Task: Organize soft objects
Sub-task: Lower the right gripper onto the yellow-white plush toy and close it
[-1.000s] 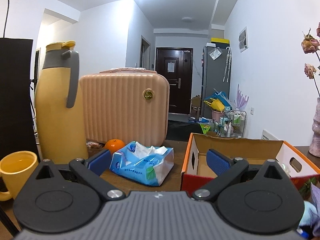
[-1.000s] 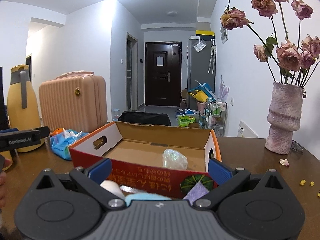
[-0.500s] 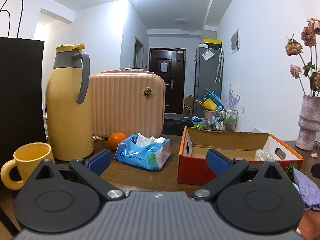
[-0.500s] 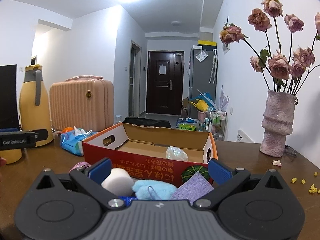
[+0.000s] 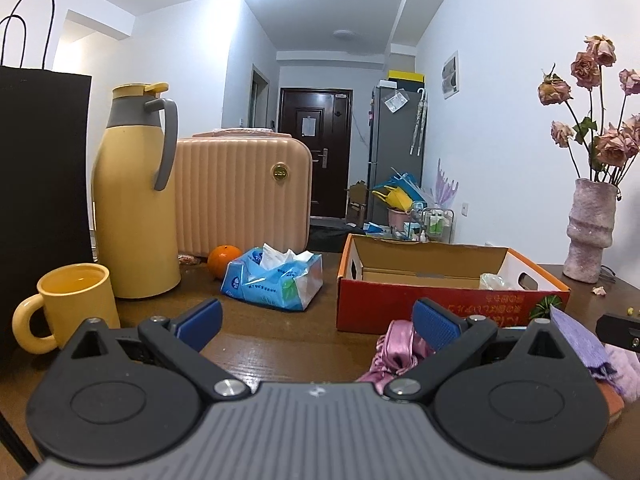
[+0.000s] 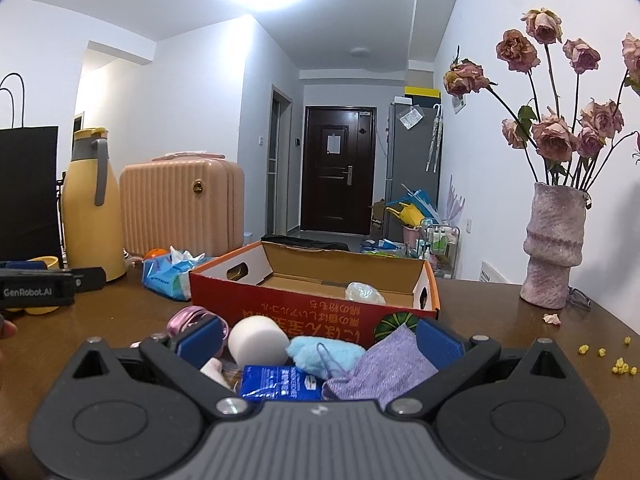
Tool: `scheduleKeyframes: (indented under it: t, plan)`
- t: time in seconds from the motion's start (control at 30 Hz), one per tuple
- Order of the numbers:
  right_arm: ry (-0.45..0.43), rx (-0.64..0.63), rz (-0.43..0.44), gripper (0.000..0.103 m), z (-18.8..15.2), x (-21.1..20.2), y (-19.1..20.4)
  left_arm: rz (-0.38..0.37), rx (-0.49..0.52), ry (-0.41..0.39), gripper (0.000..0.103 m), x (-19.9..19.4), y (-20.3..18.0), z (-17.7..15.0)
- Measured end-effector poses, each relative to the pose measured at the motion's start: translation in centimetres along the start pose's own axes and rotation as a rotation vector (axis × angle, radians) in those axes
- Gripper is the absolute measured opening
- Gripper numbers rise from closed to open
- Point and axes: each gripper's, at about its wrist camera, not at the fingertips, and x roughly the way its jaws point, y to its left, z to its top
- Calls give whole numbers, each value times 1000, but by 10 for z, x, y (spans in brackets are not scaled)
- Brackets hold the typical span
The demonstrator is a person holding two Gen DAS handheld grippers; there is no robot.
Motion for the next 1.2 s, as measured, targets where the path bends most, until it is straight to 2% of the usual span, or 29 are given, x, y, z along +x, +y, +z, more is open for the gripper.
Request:
scheduleKeyframes:
  t: [0.63, 1.2]
  plan:
    - [30, 5, 5, 103, -19, -21, 9, -19, 10, 33, 103, -28, 0, -18]
    - [115, -52, 108, 103, -30, -7, 42, -20, 11, 81, 103, -30, 10, -24]
